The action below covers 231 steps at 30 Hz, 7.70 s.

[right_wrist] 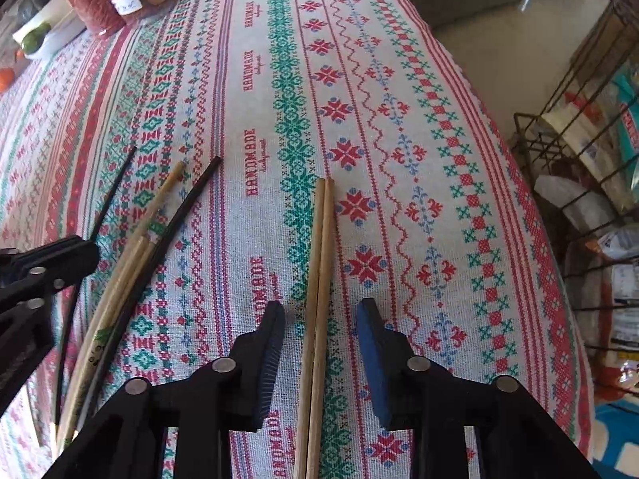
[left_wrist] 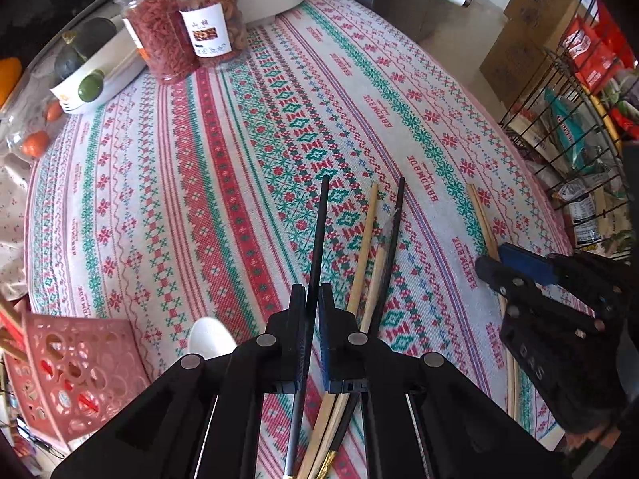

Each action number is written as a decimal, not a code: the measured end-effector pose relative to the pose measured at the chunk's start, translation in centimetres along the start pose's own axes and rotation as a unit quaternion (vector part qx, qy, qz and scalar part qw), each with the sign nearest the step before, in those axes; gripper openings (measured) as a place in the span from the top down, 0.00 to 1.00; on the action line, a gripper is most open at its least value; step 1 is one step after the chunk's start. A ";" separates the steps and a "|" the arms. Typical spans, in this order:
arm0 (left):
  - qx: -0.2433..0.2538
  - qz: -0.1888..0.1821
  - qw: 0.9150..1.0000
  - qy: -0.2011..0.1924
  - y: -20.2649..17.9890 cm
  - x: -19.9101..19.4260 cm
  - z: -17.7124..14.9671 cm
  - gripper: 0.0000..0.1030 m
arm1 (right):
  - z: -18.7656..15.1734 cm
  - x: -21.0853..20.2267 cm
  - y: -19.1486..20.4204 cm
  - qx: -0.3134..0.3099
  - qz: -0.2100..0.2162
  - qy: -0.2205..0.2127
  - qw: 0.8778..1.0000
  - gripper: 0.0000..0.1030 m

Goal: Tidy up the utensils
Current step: 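Lower the black chopstick into the pink basket with the left tool while the right tool lifts its chopsticks, then lower the wooden chopsticks into the pink basket and open the right tool, then move the right tool to the remaining chopsticks and grasp a black chopstick, then grasp a wooden chopstick with the left tool while the right tool lifts the black chopstick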

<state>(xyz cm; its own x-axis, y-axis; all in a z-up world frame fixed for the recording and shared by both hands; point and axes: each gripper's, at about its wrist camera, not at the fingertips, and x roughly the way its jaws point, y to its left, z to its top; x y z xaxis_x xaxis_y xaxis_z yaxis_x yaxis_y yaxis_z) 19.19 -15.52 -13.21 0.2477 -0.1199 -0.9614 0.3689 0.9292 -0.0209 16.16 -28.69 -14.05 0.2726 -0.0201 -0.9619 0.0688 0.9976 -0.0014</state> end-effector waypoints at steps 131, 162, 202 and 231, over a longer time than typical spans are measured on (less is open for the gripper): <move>-0.095 -0.030 0.987 -0.128 10.5 -8.8 -14.0 0.00 | -1.6 -11.6 6.0 0.014 0.132 -0.232 0.964 0.06; -0.099 -0.019 0.990 -0.097 9.8 -6.5 -13.1 0.00 | 0.3 1.3 4.6 0.026 0.009 -0.014 1.000 0.06; -0.046 -0.068 0.997 -0.006 0.7 1.5 -1.4 0.82 | -1.8 -1.5 -3.7 0.100 0.149 0.018 0.984 0.62; -0.049 -0.062 0.993 -0.088 3.1 -4.0 -2.5 0.94 | -0.8 -0.4 4.3 -0.015 0.030 -0.007 0.999 0.76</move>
<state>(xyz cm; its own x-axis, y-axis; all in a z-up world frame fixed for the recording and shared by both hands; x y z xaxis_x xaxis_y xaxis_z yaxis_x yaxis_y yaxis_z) 17.10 -11.31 -10.07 0.3627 -0.2865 -0.8868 0.3191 0.9322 -0.1707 15.55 -24.30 -13.90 0.2890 0.0390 -0.9565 0.0234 0.9986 0.0478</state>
